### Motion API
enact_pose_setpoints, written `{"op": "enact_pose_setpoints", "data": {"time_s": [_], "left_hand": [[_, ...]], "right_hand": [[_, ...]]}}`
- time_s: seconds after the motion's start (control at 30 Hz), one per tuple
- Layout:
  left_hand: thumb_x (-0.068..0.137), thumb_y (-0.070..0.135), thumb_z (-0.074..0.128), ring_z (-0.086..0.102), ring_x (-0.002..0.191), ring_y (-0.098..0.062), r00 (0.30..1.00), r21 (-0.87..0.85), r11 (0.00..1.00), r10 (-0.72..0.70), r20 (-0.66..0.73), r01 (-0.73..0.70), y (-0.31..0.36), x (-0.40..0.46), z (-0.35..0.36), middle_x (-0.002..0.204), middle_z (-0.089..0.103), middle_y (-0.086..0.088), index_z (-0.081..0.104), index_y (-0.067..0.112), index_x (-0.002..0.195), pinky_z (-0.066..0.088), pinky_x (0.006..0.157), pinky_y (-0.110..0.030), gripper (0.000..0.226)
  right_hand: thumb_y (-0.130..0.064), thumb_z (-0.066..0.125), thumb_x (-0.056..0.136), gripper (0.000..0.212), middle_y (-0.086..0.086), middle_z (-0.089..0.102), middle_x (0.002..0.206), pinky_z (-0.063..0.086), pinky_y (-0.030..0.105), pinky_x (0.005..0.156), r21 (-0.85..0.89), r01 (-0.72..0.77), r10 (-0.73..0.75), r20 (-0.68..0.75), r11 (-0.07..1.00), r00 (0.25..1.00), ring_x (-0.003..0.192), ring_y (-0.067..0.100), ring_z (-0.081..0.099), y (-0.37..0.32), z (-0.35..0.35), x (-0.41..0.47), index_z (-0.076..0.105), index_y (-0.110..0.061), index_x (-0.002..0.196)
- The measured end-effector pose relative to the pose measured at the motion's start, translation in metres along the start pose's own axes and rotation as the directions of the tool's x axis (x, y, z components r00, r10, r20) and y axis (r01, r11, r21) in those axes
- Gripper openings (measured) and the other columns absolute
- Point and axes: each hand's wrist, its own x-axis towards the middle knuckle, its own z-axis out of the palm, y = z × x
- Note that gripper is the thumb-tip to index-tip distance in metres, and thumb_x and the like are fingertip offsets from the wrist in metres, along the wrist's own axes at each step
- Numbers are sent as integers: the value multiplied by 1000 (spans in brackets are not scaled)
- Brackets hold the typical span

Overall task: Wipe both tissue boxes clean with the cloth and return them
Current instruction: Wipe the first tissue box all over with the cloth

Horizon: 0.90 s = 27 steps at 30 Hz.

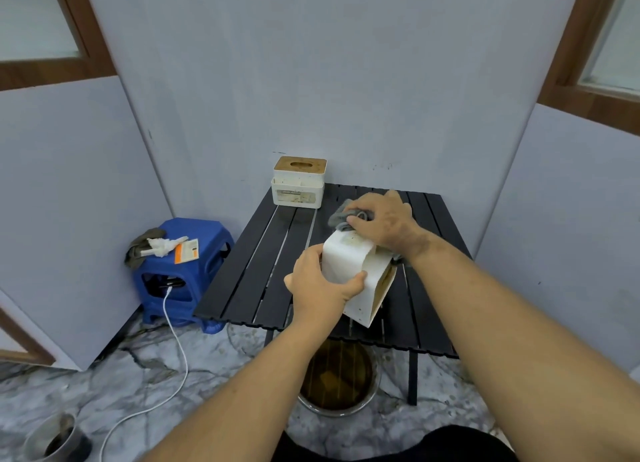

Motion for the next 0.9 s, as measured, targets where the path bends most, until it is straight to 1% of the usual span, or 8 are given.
{"op": "enact_pose_setpoints", "data": {"time_s": [0.1, 0.2, 0.33, 0.43, 0.53, 0.63, 0.77, 0.9], "left_hand": [[63, 54, 85, 44, 103, 0, 1000, 5, 1000, -20, 14, 20, 1, -1, 0, 109, 58, 21, 53, 39, 112, 47, 97, -48, 61], [65, 52, 86, 40, 100, 11, 1000, 5, 1000, -18, 22, 18, 1, -2, 1, 108, 57, 21, 51, 41, 110, 46, 98, -49, 59], [65, 52, 86, 45, 104, -5, 1000, 2, 1000, -15, 17, 14, 1, -1, 1, 110, 57, 20, 51, 40, 112, 46, 96, -45, 60], [65, 51, 87, 48, 105, -7, 1000, 4, 1000, -2, 18, 1, 0, -1, 1, 111, 58, 19, 51, 39, 111, 42, 97, -40, 60], [59, 58, 83, 52, 104, -5, 1000, -5, 1000, -3, 20, 3, -1, -1, 2, 110, 60, 18, 52, 40, 109, 45, 99, -46, 62], [54, 65, 80, 59, 102, -12, 1000, -23, 1000, -2, 3, 2, -1, 0, 4, 107, 62, 17, 51, 43, 106, 52, 94, -49, 63], [54, 67, 79, 59, 99, -8, 1000, -18, 1000, 19, -5, -19, -1, 2, 5, 106, 61, 17, 50, 44, 104, 52, 93, -49, 62], [56, 66, 81, 61, 98, -9, 1000, -15, 999, 29, -6, -29, -2, 2, 5, 104, 61, 17, 50, 47, 97, 54, 91, -48, 55]], "right_hand": [[-43, 55, 92, 22, -12, 64, 117, 36, 40, 101, 113, -148, 150, -13, 983, 989, 118, 26, 45, 28, 0, 11, 65, -42, 111], [-31, 61, 91, 20, -4, 68, 110, 38, 41, 105, 287, -96, 132, -108, 953, 985, 112, 22, 56, 41, 7, 2, 70, -29, 109], [-27, 63, 91, 25, -5, 69, 111, 50, 43, 99, 597, -49, 244, -251, 801, 937, 108, 13, 63, 51, 18, -30, 70, -19, 114], [-24, 65, 92, 27, -2, 67, 113, 53, 44, 96, 681, -23, 304, -296, 732, 906, 106, 13, 64, 55, 29, -56, 69, -15, 117], [-16, 68, 91, 24, 0, 65, 110, 52, 41, 97, 653, 23, 273, -348, 757, 897, 106, 12, 63, 53, 35, -75, 69, -12, 115], [-20, 67, 89, 24, -2, 64, 109, 51, 40, 96, 572, 99, 169, -397, 814, 902, 106, 17, 61, 42, 39, -87, 69, -14, 112], [-19, 65, 84, 24, -4, 60, 107, 36, 11, 92, 366, 159, 19, -438, 917, 899, 101, 16, 49, 21, 36, -96, 73, -15, 106], [-21, 64, 81, 24, -4, 61, 106, 36, 13, 89, 224, 310, -196, -418, 924, 887, 95, 14, 44, 19, 19, -87, 74, -15, 101]]}}
